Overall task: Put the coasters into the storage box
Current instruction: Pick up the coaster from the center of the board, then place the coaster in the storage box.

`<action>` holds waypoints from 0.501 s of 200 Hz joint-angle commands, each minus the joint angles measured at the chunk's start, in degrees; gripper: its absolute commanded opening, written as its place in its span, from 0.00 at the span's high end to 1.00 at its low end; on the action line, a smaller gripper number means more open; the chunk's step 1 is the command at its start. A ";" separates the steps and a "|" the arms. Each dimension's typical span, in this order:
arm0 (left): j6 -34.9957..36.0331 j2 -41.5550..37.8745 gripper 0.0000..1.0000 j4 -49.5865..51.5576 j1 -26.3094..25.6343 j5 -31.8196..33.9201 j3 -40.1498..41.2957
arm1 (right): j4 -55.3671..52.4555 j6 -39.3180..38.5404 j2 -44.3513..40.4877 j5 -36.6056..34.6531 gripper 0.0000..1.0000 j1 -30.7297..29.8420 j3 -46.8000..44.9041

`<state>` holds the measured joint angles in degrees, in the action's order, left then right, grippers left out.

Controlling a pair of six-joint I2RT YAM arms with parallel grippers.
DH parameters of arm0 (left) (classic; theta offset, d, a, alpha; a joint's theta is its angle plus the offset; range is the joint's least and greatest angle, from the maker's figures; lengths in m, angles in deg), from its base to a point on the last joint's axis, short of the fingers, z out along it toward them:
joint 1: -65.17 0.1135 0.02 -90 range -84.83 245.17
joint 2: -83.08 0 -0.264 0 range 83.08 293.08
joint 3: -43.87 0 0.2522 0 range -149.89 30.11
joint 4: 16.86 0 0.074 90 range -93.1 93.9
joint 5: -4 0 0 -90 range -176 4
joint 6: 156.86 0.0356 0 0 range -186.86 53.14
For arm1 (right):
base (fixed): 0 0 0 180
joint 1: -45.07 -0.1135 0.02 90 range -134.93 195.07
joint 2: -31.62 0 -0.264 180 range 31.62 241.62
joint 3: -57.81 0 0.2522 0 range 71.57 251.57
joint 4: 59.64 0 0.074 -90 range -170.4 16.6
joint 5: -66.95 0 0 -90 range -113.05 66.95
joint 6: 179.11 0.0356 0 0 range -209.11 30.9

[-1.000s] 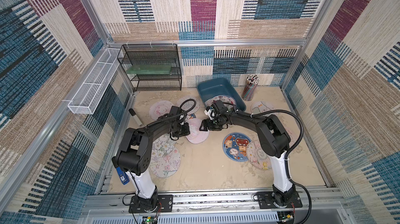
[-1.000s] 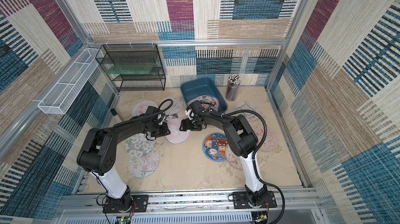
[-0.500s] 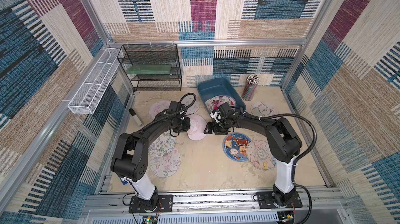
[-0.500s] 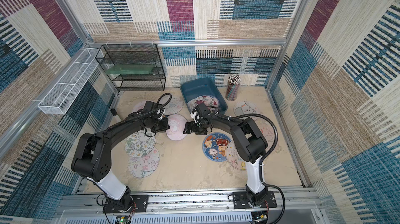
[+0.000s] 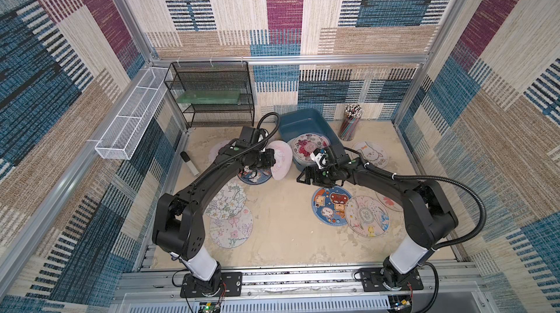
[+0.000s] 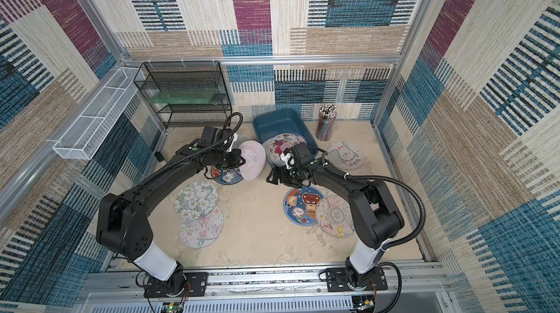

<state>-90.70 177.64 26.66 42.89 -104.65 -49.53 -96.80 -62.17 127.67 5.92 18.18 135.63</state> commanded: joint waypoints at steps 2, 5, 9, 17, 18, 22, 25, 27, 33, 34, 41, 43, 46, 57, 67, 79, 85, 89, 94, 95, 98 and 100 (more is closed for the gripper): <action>-0.42 0.89 1.00 1.32 -0.55 -1.79 -4.01 | 0.74 0.31 -2.70 1.09 0.06 1.11 -1.88; -0.36 1.10 1.00 1.54 -0.71 -1.90 -4.76 | 0.77 0.31 -3.04 1.09 0.06 1.40 -2.14; -0.34 1.51 1.00 1.76 -0.88 -2.05 -5.63 | 0.74 0.31 -3.56 1.14 0.06 1.68 -2.52; -0.34 2.49 1.00 2.30 -1.13 -2.38 -7.68 | 0.64 0.24 -4.37 1.46 0.06 2.17 -3.22; -0.34 2.61 1.00 2.35 -1.11 -2.41 -7.92 | 0.68 0.23 -4.46 1.49 0.06 2.31 -3.31; -0.25 3.10 1.00 2.52 -1.33 -2.59 -8.86 | 0.72 0.22 -4.83 1.61 0.06 2.53 -3.74; -0.25 3.58 1.00 2.61 -1.40 -2.75 -9.56 | 0.77 0.26 -5.12 1.69 0.06 2.79 -3.98; -0.20 3.82 1.00 2.72 -1.48 -2.83 -9.99 | 0.80 0.23 -5.31 1.79 0.06 2.98 -4.16; -0.12 4.79 1.00 2.84 -1.70 -3.18 -11.41 | 0.79 0.17 -5.87 1.95 0.06 3.41 -4.63; -0.09 4.99 1.00 2.84 -1.75 -3.25 -11.63 | 0.80 0.19 -5.96 1.96 0.06 3.46 -4.72; 0.07 6.14 1.00 2.85 -2.06 -3.76 -13.32 | 0.85 0.12 -6.54 2.19 0.06 3.99 -5.06; 0.14 6.46 1.00 2.85 -2.19 -3.89 -13.76 | 0.82 0.09 -6.72 2.22 0.06 4.18 -5.25; 0.25 7.11 1.00 2.85 -2.38 -4.06 -14.46 | 0.81 0.06 -6.96 2.29 0.06 4.32 -5.40; 0.78 9.33 1.00 3.02 -3.04 -4.69 -17.25 | 0.81 -0.13 -7.60 2.73 0.06 5.24 -5.91; 1.11 11.42 1.00 3.00 -3.69 -5.26 -19.81 | 0.72 -0.27 -8.17 3.07 0.06 5.99 -6.24; 1.33 14.05 1.00 3.02 -4.44 -6.14 -22.96 | 0.61 -0.63 -8.85 3.45 0.06 6.92 -6.68; 1.33 15.38 1.00 3.02 -4.84 -6.51 -24.53 | 0.48 -0.74 -9.18 3.61 0.06 7.37 -6.88; 1.33 16.30 1.00 3.02 -5.10 -6.75 -25.55 | 0.47 -0.83 -9.45 3.71 0.06 7.69 -7.08; 1.47 17.44 1.00 3.02 -5.40 -7.02 -26.86 | 0.46 -0.92 -9.79 3.78 0.05 8.03 -7.33; 1.49 17.65 1.00 3.02 -5.49 -7.10 -27.09 | 0.41 -0.96 -9.85 3.84 0.05 8.10 -7.39; 1.44 18.33 1.00 3.02 -5.68 -7.24 -27.87 | 0.38 -0.96 -10.05 3.94 0.05 8.28 -7.50; 1.43 18.72 1.00 3.02 -5.80 -7.33 -28.34 | 0.37 -1.00 -10.26 3.97 0.05 8.40 -7.59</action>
<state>-90.35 192.83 29.65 38.10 -109.20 -73.24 -96.82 -62.23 118.90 8.42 25.48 128.78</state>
